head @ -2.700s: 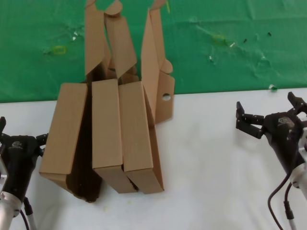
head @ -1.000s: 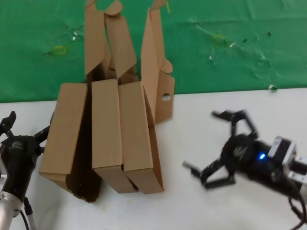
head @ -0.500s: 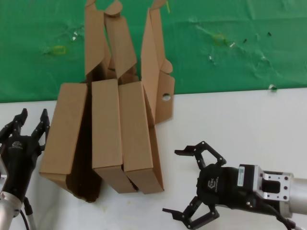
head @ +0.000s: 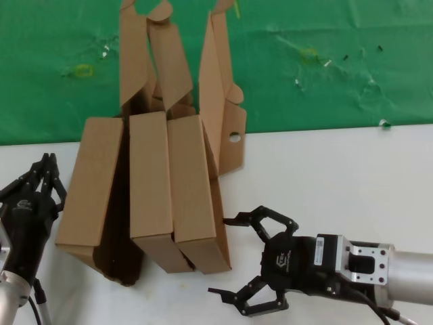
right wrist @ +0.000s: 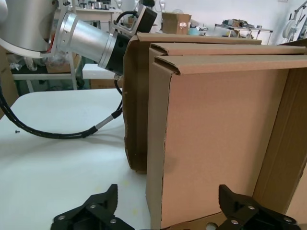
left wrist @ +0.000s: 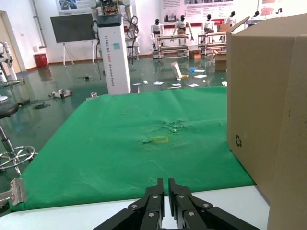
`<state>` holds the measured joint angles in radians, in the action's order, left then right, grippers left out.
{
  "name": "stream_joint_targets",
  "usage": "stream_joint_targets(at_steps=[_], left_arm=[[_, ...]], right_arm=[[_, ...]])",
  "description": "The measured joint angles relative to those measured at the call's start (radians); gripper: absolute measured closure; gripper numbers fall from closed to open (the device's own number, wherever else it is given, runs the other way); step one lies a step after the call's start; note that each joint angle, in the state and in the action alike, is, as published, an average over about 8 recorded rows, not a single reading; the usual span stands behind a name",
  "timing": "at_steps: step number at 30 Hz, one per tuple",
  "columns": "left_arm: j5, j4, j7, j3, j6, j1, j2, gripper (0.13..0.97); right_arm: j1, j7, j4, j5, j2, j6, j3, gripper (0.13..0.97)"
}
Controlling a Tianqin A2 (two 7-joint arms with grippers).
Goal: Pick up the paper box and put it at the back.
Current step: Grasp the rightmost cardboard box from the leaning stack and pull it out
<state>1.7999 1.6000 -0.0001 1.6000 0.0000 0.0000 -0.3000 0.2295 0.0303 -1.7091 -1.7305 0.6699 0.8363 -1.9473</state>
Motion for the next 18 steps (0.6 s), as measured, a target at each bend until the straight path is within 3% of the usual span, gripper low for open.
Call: stream_joint_targets(at_steps=[4, 18], left_arm=[[0.000, 0.000, 0.000, 0.000, 0.000, 0.000, 0.000, 0.914], [0.000, 0.000, 0.000, 0.000, 0.000, 0.000, 0.000, 0.954]], right_arm=[[0.002, -0.001, 0.000, 0.005, -0.003, -0.004, -0.007, 0.310], [0.013, 0.003, 0.013, 0.011, -0.020, -0.009, -0.026, 0.641]])
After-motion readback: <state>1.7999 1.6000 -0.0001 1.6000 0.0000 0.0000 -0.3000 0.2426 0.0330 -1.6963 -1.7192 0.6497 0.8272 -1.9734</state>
